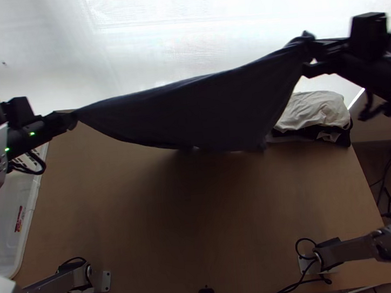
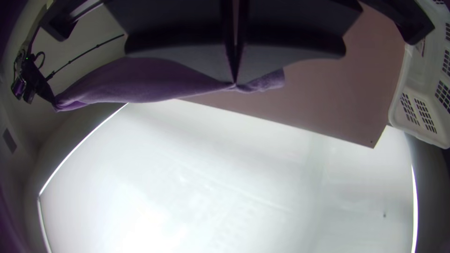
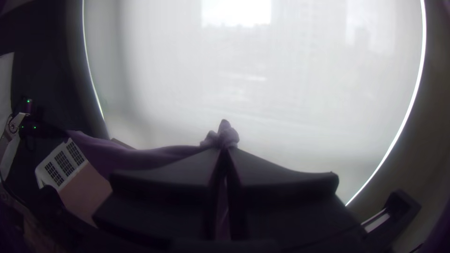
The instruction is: Fold the t-shirt
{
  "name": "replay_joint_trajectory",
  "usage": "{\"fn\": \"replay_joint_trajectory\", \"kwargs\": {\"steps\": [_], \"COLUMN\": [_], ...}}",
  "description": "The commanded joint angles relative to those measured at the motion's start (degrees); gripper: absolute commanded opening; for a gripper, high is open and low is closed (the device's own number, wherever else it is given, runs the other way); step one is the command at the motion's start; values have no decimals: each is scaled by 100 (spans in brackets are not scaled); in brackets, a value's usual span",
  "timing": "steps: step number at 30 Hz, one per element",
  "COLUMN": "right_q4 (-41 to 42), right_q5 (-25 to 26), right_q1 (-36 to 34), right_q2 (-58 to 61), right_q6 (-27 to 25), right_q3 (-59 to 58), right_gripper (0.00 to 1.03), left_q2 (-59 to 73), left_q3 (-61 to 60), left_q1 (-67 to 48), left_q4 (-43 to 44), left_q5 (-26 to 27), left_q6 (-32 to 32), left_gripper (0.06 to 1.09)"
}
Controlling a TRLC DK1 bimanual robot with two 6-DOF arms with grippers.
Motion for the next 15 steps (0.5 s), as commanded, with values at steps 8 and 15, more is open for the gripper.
{"fn": "replay_joint_trajectory", "kwargs": {"steps": [8, 15], "right_q4": [222, -41], "right_q5": [12, -5], "right_q1": [-187, -257], "right_q2": [-2372, -3251], "right_q6": [-83, -504], "right_q3": [-168, -203], "right_gripper": [3, 3], "left_q2": [-1898, -2882], "left_q3": [1341, 1412], "left_q1": [144, 100], "left_q4": [-53, -238], "left_q5": [50, 50], "left_q6": [-1220, -1396], "left_gripper": [9, 9]}}
